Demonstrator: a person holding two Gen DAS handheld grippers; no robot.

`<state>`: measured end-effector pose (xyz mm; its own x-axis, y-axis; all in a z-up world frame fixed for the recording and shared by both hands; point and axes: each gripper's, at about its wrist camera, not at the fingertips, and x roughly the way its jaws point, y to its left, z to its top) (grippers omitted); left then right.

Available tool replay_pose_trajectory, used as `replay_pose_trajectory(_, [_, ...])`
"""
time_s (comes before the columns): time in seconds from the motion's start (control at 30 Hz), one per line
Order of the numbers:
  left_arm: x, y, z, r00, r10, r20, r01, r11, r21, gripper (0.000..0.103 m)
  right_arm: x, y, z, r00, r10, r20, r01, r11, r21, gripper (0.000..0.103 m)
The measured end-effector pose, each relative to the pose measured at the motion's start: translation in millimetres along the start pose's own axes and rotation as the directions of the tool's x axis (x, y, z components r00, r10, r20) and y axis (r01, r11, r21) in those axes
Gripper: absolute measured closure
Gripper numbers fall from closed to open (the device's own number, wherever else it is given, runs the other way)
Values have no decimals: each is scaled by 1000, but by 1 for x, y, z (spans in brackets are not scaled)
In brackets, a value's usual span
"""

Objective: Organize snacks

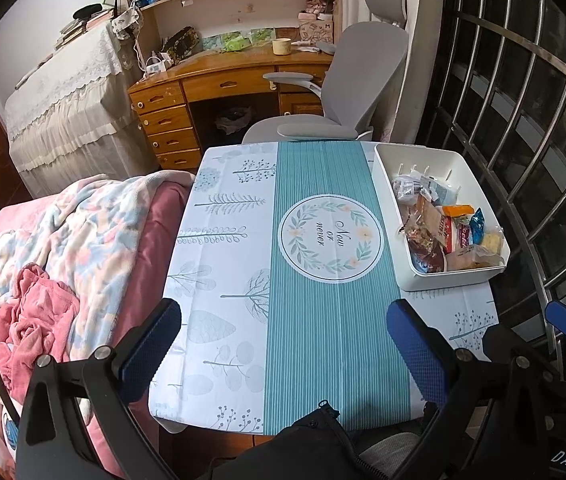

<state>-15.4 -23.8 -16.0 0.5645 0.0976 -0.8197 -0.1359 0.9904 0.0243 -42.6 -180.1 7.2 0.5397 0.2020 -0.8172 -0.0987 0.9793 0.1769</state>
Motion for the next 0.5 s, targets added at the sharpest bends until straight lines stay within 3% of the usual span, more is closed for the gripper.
replay_pose_trajectory(0.5, [2, 0, 1, 1000, 0, -1, 0, 1000, -1, 1, 2, 0, 4, 1000, 1, -2, -1, 1000, -1, 0])
